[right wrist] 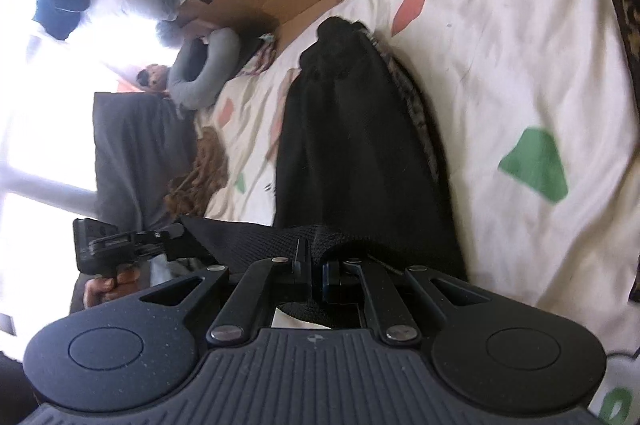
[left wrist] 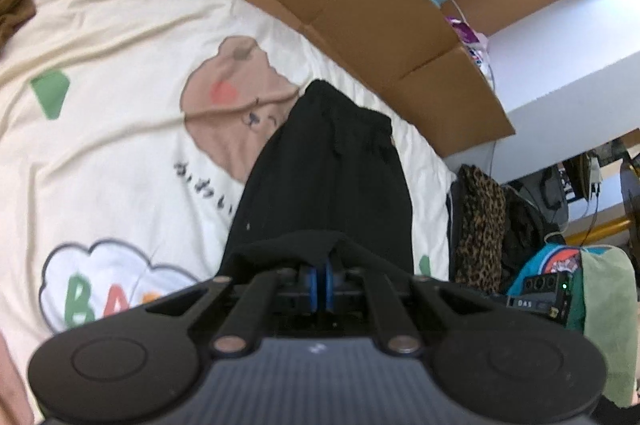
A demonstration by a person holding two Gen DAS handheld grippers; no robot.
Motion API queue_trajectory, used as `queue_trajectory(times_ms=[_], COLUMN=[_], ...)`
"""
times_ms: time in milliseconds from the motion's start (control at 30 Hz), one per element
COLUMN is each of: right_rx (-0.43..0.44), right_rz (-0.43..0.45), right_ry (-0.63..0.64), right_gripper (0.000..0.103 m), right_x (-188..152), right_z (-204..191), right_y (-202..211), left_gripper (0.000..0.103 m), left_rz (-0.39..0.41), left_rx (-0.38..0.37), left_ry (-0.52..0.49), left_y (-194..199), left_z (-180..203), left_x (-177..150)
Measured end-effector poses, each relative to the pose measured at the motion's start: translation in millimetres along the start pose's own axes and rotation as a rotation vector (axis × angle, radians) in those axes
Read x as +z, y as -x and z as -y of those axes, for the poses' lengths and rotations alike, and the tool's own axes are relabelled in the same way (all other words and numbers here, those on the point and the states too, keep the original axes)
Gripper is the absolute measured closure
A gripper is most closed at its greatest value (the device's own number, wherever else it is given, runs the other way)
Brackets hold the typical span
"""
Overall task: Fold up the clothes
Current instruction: 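Carry the held hem with both tools onto the waistband end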
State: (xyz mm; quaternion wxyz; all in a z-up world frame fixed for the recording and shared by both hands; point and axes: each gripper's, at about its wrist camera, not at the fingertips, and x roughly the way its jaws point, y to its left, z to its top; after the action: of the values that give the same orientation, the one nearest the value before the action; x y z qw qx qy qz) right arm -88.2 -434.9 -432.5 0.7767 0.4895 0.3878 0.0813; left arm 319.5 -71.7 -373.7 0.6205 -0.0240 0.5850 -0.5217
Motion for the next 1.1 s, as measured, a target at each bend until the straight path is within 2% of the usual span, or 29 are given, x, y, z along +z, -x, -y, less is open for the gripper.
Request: queue_trajectory(times_ms=[267,433,800,1100], right_rx=[-0.061,-0.088,-0.115,-0.181], right_rz=[0.014,0.017,0.050,0.039], right_ry=[0.007,0.004,0.008,0.004], right_gripper=[0.100,0.100,0.100,0.100], right_x=[11,16,41,49], right_z=[5,10,12,30], right_y=[-9,-15,-26,-43], left_gripper=[0.099,0.099,0.099,0.099], left_rz=[0.031,0.022,0.054,0.016], left_rx=[0.056,0.073,0.066,0.082], left_ry=[-0.067,-0.051,-0.004,0.021], left_y=[-27,-39,-49,-81], left_z=[7,-3,-14,-38], left_x=[17,22,35,37])
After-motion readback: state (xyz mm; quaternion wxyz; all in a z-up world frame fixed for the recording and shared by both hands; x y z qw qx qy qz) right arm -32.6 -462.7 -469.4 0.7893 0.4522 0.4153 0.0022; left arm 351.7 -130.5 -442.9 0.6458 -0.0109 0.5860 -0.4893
